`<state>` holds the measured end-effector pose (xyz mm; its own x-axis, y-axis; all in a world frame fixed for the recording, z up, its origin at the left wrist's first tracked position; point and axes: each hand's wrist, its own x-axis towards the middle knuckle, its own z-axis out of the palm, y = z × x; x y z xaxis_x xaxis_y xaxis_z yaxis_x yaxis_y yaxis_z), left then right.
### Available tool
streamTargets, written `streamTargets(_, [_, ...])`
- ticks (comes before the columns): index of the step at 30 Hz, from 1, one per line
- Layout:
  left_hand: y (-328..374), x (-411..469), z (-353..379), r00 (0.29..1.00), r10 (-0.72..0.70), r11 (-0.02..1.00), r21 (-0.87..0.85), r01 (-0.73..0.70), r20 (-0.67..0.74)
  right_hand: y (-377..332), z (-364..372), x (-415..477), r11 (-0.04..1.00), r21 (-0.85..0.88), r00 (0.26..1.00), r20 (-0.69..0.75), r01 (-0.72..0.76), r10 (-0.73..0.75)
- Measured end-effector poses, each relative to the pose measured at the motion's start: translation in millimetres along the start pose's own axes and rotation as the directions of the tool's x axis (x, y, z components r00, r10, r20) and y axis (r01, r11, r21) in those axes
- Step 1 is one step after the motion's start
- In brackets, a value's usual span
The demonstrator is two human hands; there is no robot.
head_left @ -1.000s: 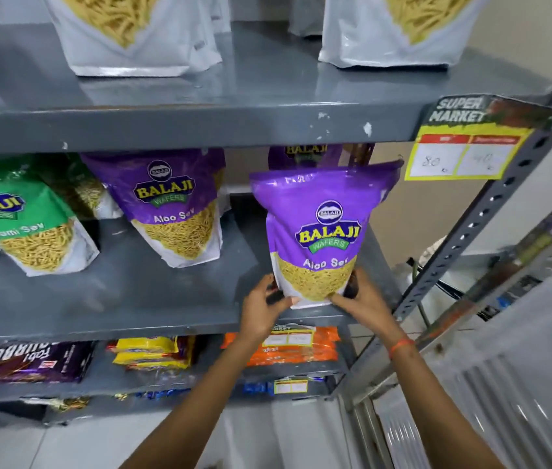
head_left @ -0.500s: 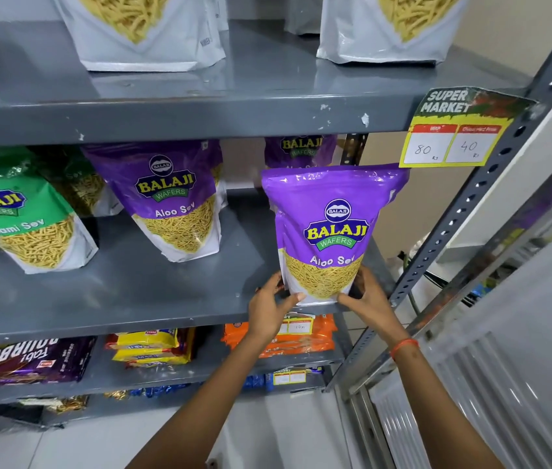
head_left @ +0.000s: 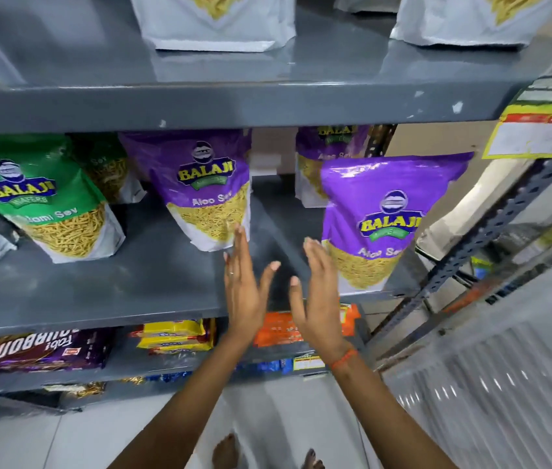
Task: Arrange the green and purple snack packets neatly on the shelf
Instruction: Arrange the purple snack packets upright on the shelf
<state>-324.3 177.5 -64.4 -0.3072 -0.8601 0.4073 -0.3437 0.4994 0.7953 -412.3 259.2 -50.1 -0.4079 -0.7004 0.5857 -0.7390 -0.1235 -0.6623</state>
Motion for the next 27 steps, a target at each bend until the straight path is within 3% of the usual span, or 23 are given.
streamTargets(3, [-40,26,-38,0.989,-0.092,0.996,-0.009,0.092,-0.114,-12,52,24,1.000,0.026,0.994,0.109,-0.017,0.014])
streamTargets(6, [-87,60,-68,0.957,-0.259,0.965,-0.010,0.260,-0.133,-4,97,52,0.985,0.060,0.973,0.175,-0.160,0.147])
streamTargets(8, [-108,88,-83,0.930,-0.367,0.928,-0.080,0.364,-0.031,8,121,78,0.941,0.105,0.934,0.197,-0.323,0.299])
streamTargets(10, [-122,109,-89,0.922,-0.348,0.911,-0.171,0.376,0.172,18,133,99,0.836,0.177,0.836,0.308,-0.519,0.453])
streamTargets(12, [-136,118,-91,0.889,-0.320,0.901,-0.184,0.392,0.327,28,141,110,0.752,0.243,0.765,0.420,-0.612,0.487])
streamTargets(21, [-122,58,-106,0.822,-0.264,0.860,-0.262,0.437,0.505,28,105,44,0.742,0.264,0.769,0.404,-0.617,0.496])
streamTargets(27, [-102,14,-110,0.840,-0.262,0.882,-0.236,0.408,0.474,11,77,-1,0.737,0.313,0.790,0.384,-0.599,0.479])
